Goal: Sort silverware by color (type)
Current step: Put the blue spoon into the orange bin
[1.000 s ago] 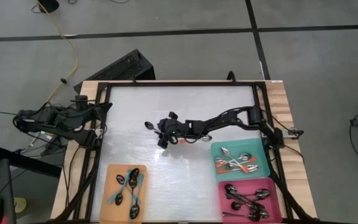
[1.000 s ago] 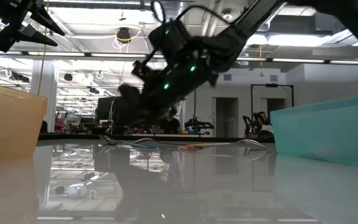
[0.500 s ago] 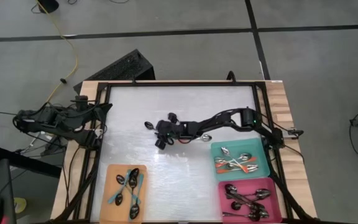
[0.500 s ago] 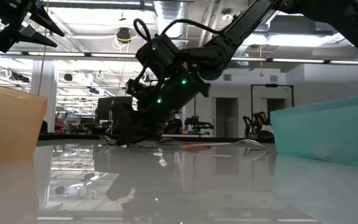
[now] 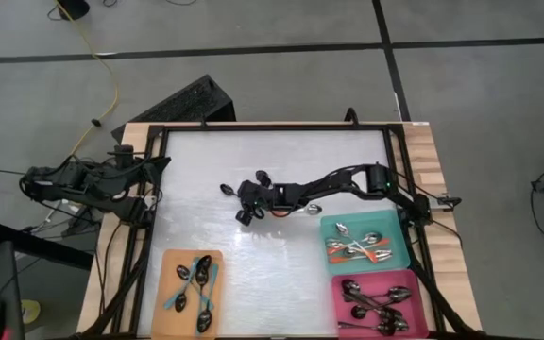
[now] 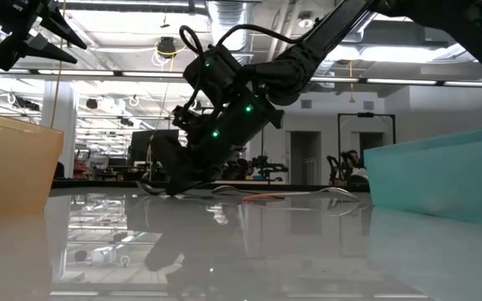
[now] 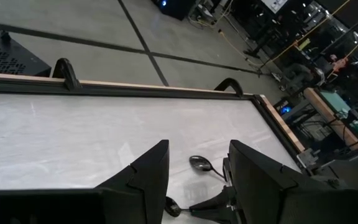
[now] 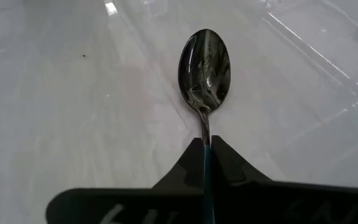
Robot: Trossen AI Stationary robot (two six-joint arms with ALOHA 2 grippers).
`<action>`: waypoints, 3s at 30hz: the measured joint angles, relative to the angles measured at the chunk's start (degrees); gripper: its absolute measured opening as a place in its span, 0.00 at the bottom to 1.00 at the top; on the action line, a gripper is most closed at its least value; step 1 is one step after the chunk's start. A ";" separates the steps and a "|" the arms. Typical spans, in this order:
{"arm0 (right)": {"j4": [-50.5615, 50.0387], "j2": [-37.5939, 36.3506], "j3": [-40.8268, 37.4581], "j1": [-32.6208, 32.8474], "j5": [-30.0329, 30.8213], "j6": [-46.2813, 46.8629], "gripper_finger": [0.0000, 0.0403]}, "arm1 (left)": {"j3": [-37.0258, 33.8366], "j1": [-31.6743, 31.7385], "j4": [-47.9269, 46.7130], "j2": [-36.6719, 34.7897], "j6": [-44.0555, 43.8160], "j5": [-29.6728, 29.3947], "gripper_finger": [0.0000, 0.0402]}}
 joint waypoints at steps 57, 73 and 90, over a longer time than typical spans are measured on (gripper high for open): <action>29.34 -5.37 19.72 11.71 -26.25 -24.38 0.01 | 0.01 0.01 0.00 0.00 -3.91 1.40 0.38; 45.71 -3.76 21.15 11.40 -34.36 -20.68 0.01 | 0.01 0.02 0.00 -0.01 -3.91 0.35 0.38; 28.09 18.14 48.06 12.08 -45.20 -15.09 0.01 | -0.02 0.02 -0.04 0.03 -5.00 3.60 0.38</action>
